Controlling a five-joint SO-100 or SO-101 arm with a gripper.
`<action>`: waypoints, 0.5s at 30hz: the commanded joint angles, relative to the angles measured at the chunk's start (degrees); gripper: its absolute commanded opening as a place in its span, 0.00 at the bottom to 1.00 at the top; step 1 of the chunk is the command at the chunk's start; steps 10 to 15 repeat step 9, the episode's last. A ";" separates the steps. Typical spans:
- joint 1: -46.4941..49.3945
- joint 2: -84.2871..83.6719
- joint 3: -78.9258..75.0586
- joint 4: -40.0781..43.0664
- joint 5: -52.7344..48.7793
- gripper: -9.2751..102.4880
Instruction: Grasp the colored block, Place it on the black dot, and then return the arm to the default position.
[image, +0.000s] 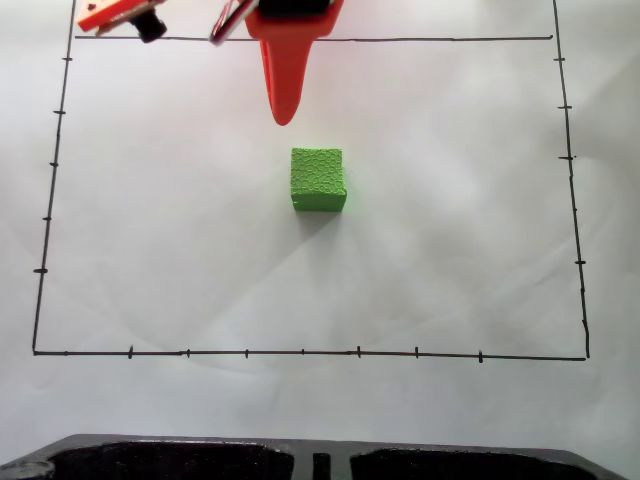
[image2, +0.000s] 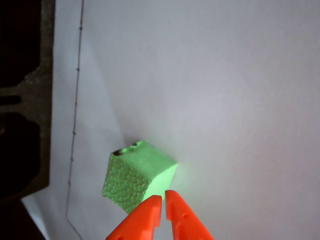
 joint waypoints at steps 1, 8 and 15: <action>0.79 1.14 -0.09 -0.70 1.32 0.08; 1.41 1.14 -0.09 -0.70 2.55 0.08; 1.49 1.14 -0.09 -0.70 2.64 0.08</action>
